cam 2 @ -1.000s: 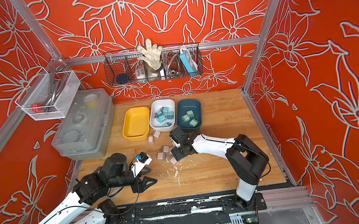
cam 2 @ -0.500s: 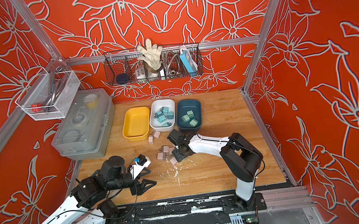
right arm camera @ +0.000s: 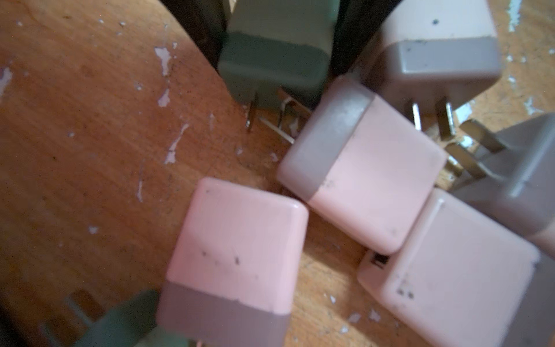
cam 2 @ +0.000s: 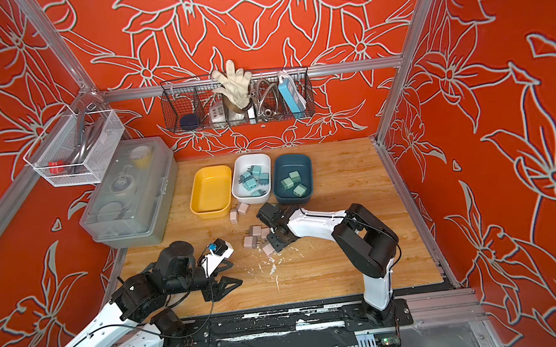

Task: Place the plugs by color into the storage box
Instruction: Pick up the plug from the center of the board, then place the plug in the storage box.

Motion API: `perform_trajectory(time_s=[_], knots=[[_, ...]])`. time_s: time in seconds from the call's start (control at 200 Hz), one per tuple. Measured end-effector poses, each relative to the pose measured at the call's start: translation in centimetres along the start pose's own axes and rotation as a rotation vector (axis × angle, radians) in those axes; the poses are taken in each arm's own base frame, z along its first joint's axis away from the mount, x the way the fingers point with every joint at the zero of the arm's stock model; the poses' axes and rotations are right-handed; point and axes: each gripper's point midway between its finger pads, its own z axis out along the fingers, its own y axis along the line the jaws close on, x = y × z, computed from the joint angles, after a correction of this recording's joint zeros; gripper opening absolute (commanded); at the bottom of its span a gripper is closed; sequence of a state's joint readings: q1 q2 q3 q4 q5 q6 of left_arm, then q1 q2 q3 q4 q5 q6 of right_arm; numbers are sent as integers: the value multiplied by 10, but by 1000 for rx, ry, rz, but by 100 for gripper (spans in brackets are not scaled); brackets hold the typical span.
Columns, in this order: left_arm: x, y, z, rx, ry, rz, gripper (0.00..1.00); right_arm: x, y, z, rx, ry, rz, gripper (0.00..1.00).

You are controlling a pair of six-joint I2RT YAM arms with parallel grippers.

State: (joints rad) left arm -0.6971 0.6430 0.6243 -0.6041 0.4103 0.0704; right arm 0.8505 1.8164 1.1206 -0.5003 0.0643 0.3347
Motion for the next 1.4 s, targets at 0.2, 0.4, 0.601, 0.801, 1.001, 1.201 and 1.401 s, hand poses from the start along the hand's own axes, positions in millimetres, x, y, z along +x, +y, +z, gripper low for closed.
perform_trajectory(time_s=[0.2,0.4,0.601,0.801,1.001,1.201,1.401], knots=[[1,8,2,-40,12,-12,66,6,-5,-3,21,20,-18,38],[0,15,3,-79,20,-51,64,9,-9,-11,36,30,-35,36],[-19,24,-1,-135,-11,-107,62,-12,-16,-36,67,-21,-62,35],[-37,38,10,-182,-32,-174,60,-47,-33,-59,78,-113,-42,35],[-58,50,44,-169,-132,-216,61,-94,-67,-75,99,-193,39,35],[-53,77,96,-208,-78,-204,62,-115,-103,-79,119,-225,118,36],[-85,88,122,-206,-103,-148,62,-123,-136,-84,134,-238,182,36]])
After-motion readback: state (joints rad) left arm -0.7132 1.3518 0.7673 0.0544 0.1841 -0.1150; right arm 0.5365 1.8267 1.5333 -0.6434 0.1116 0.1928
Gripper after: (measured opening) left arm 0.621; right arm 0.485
